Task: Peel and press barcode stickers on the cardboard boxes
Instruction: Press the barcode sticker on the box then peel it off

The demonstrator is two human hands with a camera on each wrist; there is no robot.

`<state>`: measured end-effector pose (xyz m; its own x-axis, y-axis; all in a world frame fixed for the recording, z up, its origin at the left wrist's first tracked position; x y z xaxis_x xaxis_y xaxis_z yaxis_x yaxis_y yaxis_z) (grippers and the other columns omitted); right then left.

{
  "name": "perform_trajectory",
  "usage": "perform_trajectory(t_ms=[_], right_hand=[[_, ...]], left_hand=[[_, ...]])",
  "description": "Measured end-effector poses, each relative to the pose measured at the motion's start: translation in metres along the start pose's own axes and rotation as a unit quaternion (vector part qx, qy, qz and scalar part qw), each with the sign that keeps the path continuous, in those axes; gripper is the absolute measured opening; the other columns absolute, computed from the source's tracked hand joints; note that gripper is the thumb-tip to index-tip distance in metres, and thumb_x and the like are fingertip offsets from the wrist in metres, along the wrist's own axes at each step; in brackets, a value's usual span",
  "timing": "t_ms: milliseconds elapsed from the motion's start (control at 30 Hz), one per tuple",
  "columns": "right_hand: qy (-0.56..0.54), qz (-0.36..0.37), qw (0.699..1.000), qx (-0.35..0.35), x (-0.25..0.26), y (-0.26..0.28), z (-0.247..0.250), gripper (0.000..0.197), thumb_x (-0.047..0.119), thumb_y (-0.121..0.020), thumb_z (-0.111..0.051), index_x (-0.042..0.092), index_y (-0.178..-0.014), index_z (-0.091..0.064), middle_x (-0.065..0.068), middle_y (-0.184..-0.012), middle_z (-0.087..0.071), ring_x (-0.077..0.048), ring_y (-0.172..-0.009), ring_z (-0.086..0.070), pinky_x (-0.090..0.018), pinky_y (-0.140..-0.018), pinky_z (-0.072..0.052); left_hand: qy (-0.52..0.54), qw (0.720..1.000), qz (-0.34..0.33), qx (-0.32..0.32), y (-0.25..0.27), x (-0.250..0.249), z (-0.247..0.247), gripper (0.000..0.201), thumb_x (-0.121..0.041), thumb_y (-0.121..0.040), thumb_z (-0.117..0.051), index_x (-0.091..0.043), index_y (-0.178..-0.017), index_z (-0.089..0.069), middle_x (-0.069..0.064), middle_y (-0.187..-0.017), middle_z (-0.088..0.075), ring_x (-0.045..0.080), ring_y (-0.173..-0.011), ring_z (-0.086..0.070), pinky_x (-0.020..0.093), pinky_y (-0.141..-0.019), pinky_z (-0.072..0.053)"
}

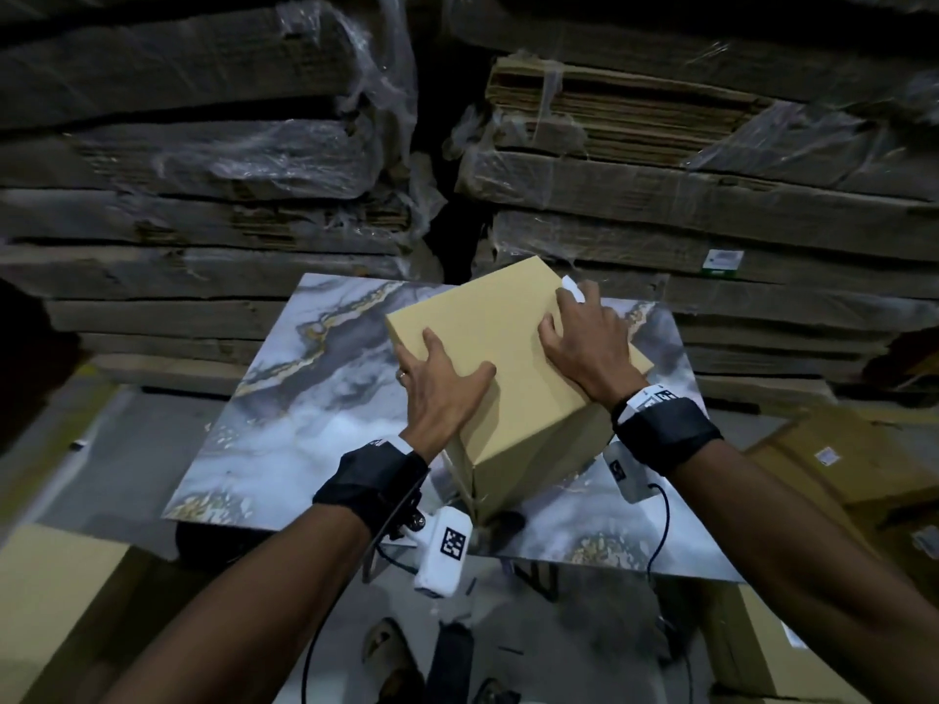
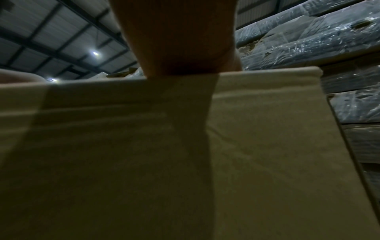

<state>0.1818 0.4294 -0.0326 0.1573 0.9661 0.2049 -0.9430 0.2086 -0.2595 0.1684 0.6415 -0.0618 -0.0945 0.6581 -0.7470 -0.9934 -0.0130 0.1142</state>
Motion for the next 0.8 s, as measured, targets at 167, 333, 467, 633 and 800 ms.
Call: perform_trajectory(t_ms=[167, 333, 467, 633, 800], right_hand=[[0.008, 0.045, 0.999, -0.016, 0.040, 0.011, 0.002, 0.030, 0.038, -0.095, -0.052, 0.010, -0.107, -0.055, -0.015, -0.122, -0.051, -0.042, -0.081, -0.062, -0.039, -0.063, -0.040], [-0.005, 0.091, 0.996, -0.020, 0.095, 0.024, -0.005, 0.029, 0.038, -0.095, -0.052, 0.011, -0.102, -0.058, -0.016, -0.117, -0.054, -0.042, -0.073, -0.062, -0.037, -0.058, -0.035], [-0.023, 0.126, 0.991, -0.024, 0.145, 0.034, -0.009, 0.033, 0.039, -0.096, -0.054, 0.013, -0.115, -0.059, -0.015, -0.130, -0.052, -0.043, -0.079, -0.064, -0.041, -0.063, -0.044], [-0.060, 0.171, 0.983, -0.025, 0.222, 0.045, -0.015, 0.036, 0.037, -0.097, -0.057, 0.018, -0.127, -0.061, -0.014, -0.141, -0.050, -0.044, -0.089, -0.065, -0.042, -0.068, -0.046], [-0.088, 0.229, 0.969, -0.016, 0.313, 0.058, -0.028, 0.039, 0.038, -0.098, -0.055, 0.024, -0.134, -0.060, -0.014, -0.147, -0.046, -0.043, -0.099, -0.065, -0.045, -0.073, -0.051]], left_hand=[[0.020, 0.999, 0.022, -0.040, 0.001, 0.026, 0.029, 0.094, -0.059, -0.072, -0.062, -0.014, -0.149, -0.031, 0.018, -0.144, -0.028, 0.046, -0.127, -0.040, 0.048, -0.101, -0.045], [0.021, 0.993, 0.051, -0.103, 0.012, 0.058, 0.071, 0.098, -0.061, -0.072, -0.062, -0.021, -0.155, -0.027, 0.016, -0.157, -0.019, 0.047, -0.131, -0.040, 0.056, -0.106, -0.042], [0.016, 0.985, 0.074, -0.152, 0.020, 0.087, 0.115, 0.096, -0.053, -0.082, -0.068, -0.022, -0.160, -0.022, 0.016, -0.165, -0.008, 0.043, -0.143, -0.030, 0.055, -0.114, -0.031], [0.037, 0.973, 0.102, -0.204, 0.032, 0.135, 0.177, 0.098, -0.058, -0.073, -0.063, -0.025, -0.159, -0.027, 0.016, -0.162, -0.017, 0.044, -0.139, -0.036, 0.056, -0.114, -0.033], [0.037, 0.957, 0.125, -0.258, 0.051, 0.192, 0.244, 0.096, -0.057, -0.077, -0.064, -0.024, -0.159, -0.027, 0.018, -0.163, -0.017, 0.043, -0.140, -0.034, 0.052, -0.115, -0.033]])
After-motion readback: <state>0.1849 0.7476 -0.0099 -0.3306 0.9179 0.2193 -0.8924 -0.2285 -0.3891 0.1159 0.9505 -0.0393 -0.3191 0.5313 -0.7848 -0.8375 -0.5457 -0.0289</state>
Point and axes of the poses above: each hand's wrist, its own y-axis away from the middle knuckle, its own z-axis out of the back of the hand, x = y × z, the point moved 4 cm from there along -y, towards the middle knuckle
